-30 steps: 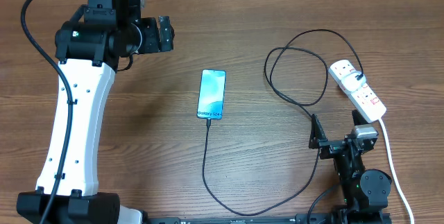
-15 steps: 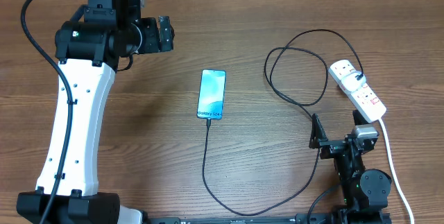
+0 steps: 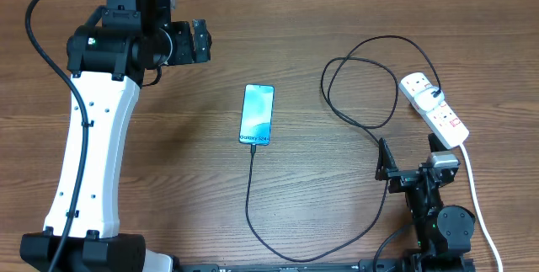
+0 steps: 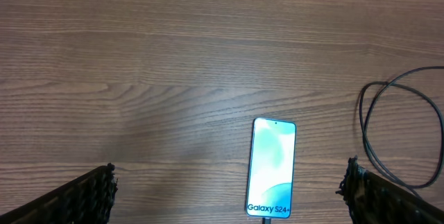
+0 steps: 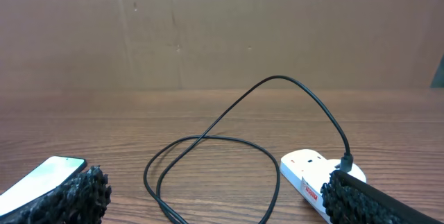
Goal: Plug charger to phone and switch on socket
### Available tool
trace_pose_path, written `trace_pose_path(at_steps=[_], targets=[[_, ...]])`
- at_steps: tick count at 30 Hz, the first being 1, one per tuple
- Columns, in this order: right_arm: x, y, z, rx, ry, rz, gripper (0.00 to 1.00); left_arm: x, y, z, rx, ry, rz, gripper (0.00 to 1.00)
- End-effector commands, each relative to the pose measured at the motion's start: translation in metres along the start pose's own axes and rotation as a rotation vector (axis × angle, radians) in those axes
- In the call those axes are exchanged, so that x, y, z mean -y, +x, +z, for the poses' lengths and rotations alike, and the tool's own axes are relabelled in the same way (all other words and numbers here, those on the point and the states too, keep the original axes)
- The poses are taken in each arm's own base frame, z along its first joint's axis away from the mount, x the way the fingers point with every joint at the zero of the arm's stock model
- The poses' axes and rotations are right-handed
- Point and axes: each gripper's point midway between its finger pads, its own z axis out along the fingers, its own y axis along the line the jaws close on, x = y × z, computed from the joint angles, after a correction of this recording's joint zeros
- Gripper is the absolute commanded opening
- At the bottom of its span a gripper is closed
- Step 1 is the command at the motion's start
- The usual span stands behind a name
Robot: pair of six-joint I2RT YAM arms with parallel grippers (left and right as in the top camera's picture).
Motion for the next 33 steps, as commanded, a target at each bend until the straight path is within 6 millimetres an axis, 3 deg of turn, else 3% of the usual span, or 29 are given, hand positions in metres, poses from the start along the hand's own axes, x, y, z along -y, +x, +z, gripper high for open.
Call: trace_pose_path(at_steps=[1, 28, 33], targets=[[0.003, 0.001, 0.0, 0.007, 0.016, -0.004, 1.0, 0.001, 0.002, 0.004, -0.009, -0.006, -0.017, 1.0], [0.003, 0.001, 0.0, 0.007, 0.016, -0.004, 1.0, 0.001, 0.002, 0.003, -0.008, -0.005, -0.016, 0.99], [0.003, 0.001, 0.0, 0.007, 0.016, -0.005, 1.0, -0.003, 0.021, -0.009, -0.069, -0.019, -0.002, 0.99]])
